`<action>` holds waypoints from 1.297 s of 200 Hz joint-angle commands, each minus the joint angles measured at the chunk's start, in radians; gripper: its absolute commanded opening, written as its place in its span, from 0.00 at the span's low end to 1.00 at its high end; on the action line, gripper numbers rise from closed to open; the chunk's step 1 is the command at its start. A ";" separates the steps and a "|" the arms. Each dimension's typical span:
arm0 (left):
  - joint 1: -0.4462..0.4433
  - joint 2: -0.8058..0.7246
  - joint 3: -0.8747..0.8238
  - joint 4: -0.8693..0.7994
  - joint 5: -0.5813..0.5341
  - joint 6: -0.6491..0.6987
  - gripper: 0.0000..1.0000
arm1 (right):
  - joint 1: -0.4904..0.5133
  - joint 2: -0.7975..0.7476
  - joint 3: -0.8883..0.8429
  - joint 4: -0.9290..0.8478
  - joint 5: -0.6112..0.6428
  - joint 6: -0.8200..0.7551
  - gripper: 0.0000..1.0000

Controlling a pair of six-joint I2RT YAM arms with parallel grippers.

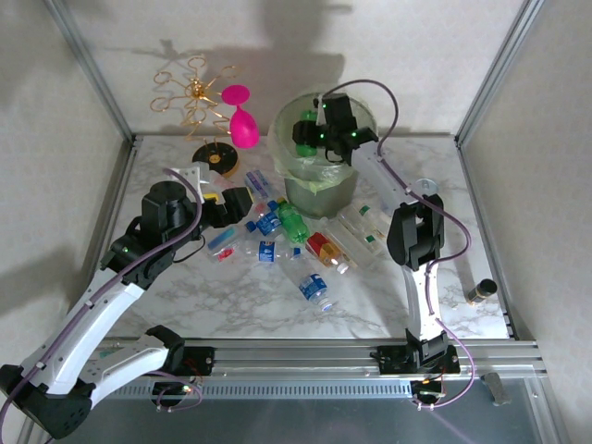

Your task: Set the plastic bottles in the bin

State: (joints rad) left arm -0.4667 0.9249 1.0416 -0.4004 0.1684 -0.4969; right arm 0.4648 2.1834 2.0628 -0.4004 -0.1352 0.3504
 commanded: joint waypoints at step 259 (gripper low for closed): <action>0.011 -0.096 0.039 -0.168 -0.151 -0.109 0.98 | -0.017 -0.404 0.007 -0.121 0.065 -0.065 0.72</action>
State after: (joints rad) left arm -0.4667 0.8478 1.0546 -0.4778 0.0952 -0.5434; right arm 0.4408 1.9495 2.1616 -0.5529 -0.0986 0.2726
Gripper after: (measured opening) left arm 0.979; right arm 0.721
